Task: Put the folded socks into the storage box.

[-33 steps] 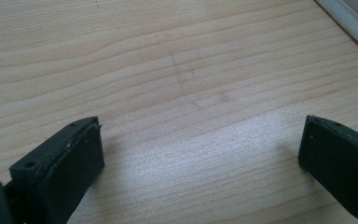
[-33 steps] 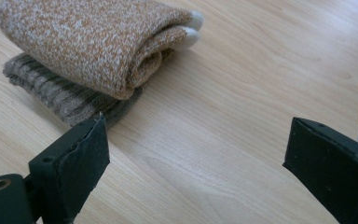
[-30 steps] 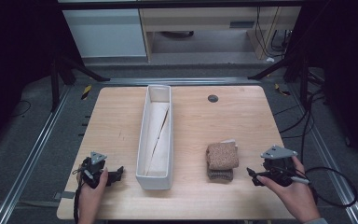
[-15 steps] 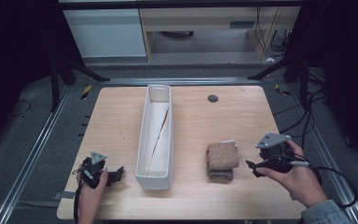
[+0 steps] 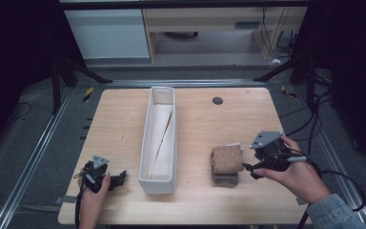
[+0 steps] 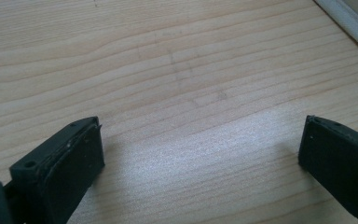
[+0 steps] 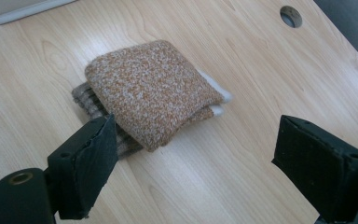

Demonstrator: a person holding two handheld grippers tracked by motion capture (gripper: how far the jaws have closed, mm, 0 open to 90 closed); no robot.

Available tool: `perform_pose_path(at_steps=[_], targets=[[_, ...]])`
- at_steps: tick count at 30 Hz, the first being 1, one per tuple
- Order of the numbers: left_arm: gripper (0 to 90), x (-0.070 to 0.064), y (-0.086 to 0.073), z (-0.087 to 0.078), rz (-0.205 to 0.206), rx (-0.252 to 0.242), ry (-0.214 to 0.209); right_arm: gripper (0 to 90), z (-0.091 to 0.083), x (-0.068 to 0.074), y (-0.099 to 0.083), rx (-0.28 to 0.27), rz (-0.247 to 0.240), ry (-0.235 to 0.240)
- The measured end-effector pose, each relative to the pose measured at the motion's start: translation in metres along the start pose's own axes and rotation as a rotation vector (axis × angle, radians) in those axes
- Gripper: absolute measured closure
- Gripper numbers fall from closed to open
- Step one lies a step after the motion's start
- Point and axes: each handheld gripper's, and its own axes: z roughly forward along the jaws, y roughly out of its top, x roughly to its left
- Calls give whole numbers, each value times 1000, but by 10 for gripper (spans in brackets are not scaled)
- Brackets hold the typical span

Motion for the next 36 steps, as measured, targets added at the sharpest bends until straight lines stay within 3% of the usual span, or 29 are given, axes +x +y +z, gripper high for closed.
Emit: perform_pose_path(at_steps=[8, 16, 25, 36], targets=[[0, 0, 0, 0, 3, 0, -2, 125, 6, 0, 20, 9, -74, 21], [0, 0, -1, -1, 3, 0, -2, 143, 10, 3, 30, 14, -112, 32], [0, -1, -1, -1, 4, 1, -2, 173, 12, 4, 35, 20, -167, 60], [0, -1, -1, -1, 4, 1, -4, 225, 33, 17, 32, 52, -219, 109]])
